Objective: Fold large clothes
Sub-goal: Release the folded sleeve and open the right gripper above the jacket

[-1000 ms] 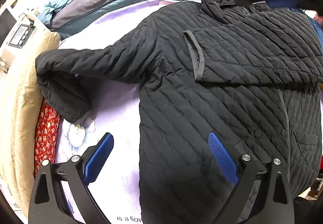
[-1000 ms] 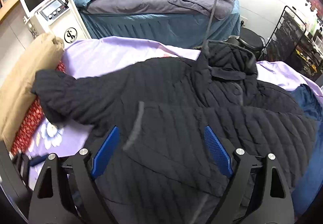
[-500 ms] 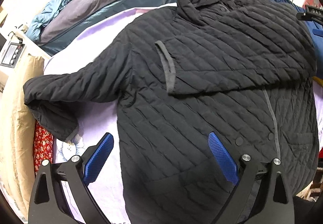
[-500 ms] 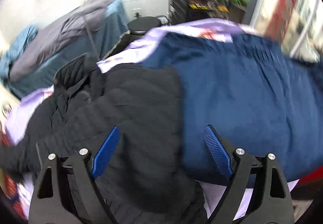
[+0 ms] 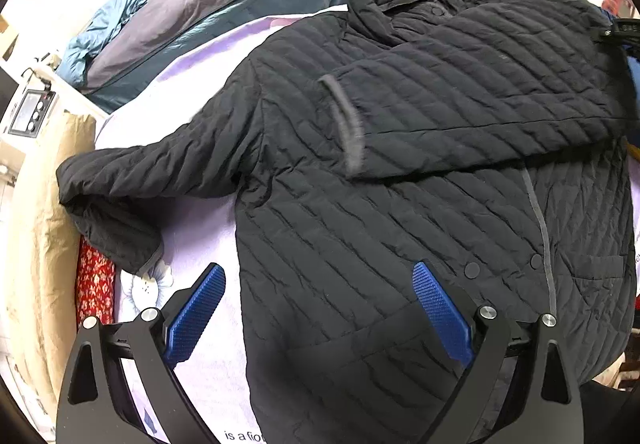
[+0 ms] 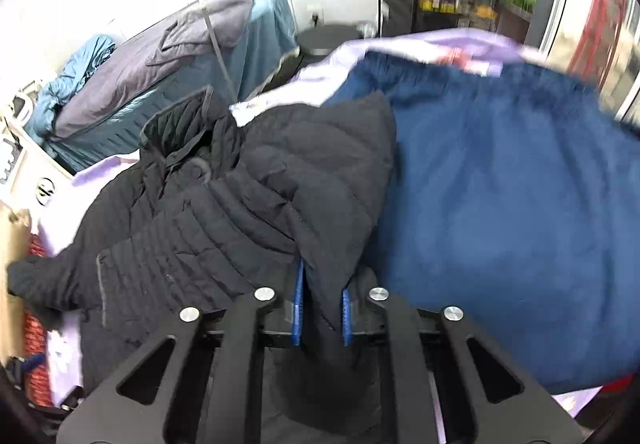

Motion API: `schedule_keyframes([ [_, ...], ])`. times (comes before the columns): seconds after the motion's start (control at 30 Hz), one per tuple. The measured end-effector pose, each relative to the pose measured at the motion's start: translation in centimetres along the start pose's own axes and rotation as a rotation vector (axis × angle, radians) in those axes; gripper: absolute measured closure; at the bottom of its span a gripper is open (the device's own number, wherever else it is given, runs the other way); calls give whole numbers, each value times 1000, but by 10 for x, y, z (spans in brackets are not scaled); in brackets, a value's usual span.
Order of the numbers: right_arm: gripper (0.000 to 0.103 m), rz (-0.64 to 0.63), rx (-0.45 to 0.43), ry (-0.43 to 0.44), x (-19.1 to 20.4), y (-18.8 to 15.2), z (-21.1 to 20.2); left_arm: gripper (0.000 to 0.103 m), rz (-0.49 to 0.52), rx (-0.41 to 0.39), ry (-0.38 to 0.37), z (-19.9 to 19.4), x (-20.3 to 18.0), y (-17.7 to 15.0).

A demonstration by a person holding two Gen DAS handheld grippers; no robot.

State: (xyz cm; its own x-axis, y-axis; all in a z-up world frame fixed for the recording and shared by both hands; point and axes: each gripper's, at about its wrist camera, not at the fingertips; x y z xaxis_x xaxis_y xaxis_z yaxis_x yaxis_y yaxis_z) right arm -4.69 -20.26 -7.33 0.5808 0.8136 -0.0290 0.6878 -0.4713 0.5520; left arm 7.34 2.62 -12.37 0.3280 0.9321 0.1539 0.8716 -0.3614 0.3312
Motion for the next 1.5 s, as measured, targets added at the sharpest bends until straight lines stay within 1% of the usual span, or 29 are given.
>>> schedule_keyframes([
  [0.1,90,-44,-34,-37,0,-1,-8,10,-12,5,4,1,2,-2],
  [0.13,87,-46,-23,-45,-2,-1,-4,10,-16,6,3,0,2,-2],
  [0.2,82,-5,43,-49,-12,-2,13,10,-28,7,-6,0,3,-1],
  [0.23,72,31,58,-39,-19,-3,18,10,-29,4,-5,-1,3,-1],
  [0.27,51,59,63,-34,-23,-4,19,10,-29,0,-2,-2,2,0],
  [0.3,35,83,71,-45,-26,-4,18,10,-28,-5,1,-3,2,0],
  [0.33,34,102,66,-61,-28,-4,14,10,-29,-9,0,-4,3,0],
  [0.37,34,116,39,-64,-31,-4,6,10,-30,-10,0,-4,2,0],
  [0.43,34,111,23,-76,-31,-4,-4,9,-34,-11,-3,-4,3,-1],
  [0.5,34,67,-2,-95,-25,-4,-19,9,-38,-4,-5,-2,3,-2],
  [0.57,32,10,-32,-89,-12,-7,-31,9,-45,7,-12,0,3,-4],
  [0.63,30,-57,-44,-70,6,-12,-36,9,-47,14,-20,2,2,-5],
  [0.7,26,-171,-30,-42,34,-22,-35,9,-40,11,-21,1,1,-5],
  [0.8,26,-293,9,-21,72,-40,-25,9,-32,3,-24,-1,0,-6],
  [0.9,26,-363,64,6,101,-56,-14,9,-40,-3,-25,-1,3,-8],
  [1.0,26,-376,97,29,119,-67,-10,9,-56,-2,-27,0,8,-12],
  [1.13,25,-365,127,50,129,-73,-7,9,-84,-6,-40,3,16,-18],
  [1.23,24,-360,149,48,129,-76,-6,9,-113,4,-97,7,23,-21],
  [1.27,24,-357,154,45,129,-76,-5,9,-140,9,-128,9,28,-22],
  [1.33,24,-343,166,39,124,-77,-5,9,-180,20,-153,12,34,-24],
  [1.4,24,-322,175,40,121,-78,-7,9,-202,27,-157,14,38,-26],
  [1.5,23,-288,188,47,115,-83,-9,9,-221,25,-141,16,47,-28],
])
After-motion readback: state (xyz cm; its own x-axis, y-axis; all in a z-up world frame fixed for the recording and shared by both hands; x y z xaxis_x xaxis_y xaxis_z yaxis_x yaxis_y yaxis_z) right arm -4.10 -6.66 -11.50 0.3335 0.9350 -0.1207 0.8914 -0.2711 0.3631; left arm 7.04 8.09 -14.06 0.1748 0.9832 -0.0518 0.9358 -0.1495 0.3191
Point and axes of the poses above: each gripper's, at about its wrist camera, not at the fingertips, and z roughly the way its jaws point, x to its left, y to its top, and after that the axes turned 7 degrees about -z, right-handed
